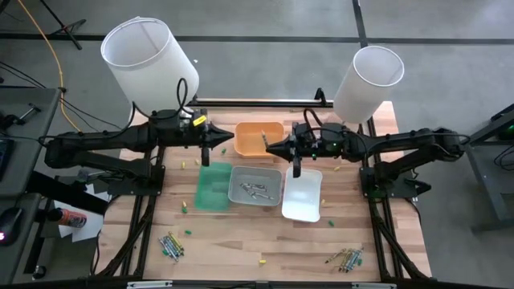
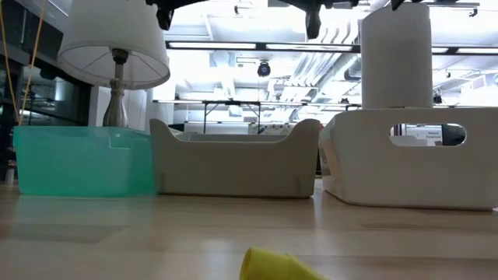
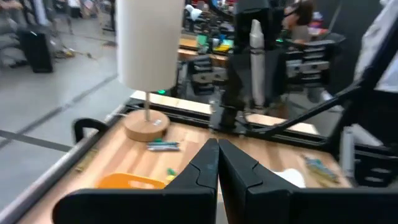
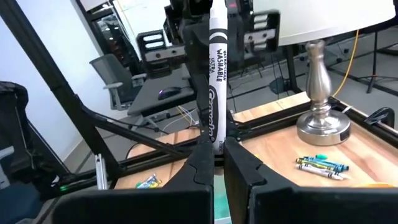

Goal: Sort crayons
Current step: Put the white crayon into the gray bin

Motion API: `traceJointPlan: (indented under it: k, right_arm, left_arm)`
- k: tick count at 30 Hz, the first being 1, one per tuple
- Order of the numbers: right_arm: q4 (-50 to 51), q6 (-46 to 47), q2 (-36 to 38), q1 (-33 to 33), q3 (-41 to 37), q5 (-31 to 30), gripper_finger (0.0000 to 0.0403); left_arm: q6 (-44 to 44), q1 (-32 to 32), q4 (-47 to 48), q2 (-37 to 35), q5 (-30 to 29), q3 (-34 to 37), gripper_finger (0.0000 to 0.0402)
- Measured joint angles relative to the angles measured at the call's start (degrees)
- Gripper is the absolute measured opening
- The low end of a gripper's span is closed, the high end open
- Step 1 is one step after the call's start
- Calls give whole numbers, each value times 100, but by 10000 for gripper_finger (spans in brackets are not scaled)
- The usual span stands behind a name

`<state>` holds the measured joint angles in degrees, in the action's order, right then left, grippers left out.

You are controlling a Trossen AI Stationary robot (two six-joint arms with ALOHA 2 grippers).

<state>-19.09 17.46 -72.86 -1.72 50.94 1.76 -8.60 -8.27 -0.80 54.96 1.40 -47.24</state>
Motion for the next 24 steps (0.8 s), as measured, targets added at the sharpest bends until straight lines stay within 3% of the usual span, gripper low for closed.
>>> traceJointPlan:
  k: [11,24]
  right_arm:
    - [55,-509,0,10,0,356,0]
    - [48,-723,0,390,0,306,0]
  left_arm:
    - [-896,587,-74,42,-476,0,1]
    - [-872,850,-117,63,-1099,0,1]
